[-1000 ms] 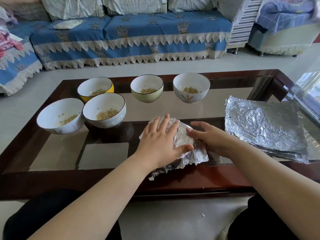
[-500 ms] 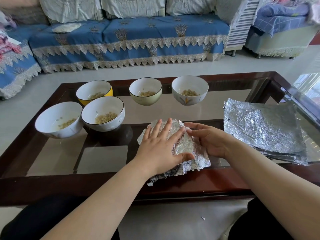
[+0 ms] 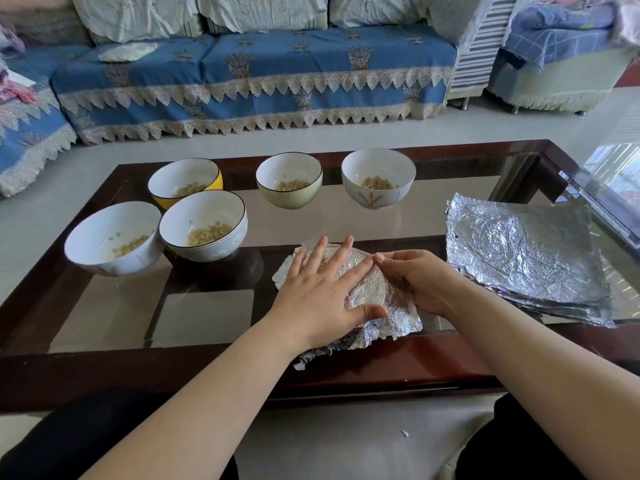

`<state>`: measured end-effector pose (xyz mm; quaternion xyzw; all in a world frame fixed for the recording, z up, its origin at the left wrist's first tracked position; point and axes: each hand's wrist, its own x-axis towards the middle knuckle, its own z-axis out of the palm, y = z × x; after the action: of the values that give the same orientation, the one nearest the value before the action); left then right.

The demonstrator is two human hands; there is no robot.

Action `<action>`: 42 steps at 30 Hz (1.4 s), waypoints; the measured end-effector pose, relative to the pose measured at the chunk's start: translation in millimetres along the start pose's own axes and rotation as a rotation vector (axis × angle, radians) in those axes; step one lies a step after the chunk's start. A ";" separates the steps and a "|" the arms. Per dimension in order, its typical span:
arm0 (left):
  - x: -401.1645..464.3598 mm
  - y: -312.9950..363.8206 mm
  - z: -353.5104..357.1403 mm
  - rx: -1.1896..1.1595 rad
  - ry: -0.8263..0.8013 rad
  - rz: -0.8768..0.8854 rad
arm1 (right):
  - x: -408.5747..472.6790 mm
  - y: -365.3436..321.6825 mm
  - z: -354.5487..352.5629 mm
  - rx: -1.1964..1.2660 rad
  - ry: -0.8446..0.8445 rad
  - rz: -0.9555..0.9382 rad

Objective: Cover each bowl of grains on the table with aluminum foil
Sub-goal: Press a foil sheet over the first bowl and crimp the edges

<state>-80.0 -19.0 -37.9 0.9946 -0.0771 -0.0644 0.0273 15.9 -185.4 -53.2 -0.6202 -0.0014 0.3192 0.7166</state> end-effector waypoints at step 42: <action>2.1 -0.5 7.5 0.012 0.079 -0.011 | 8.1 9.2 12.6 -0.799 0.311 -0.358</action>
<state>-78.8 -19.1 -45.6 0.9969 -0.0711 -0.0249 0.0241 13.2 -170.2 -61.7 -0.8782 -0.1237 0.0680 0.4570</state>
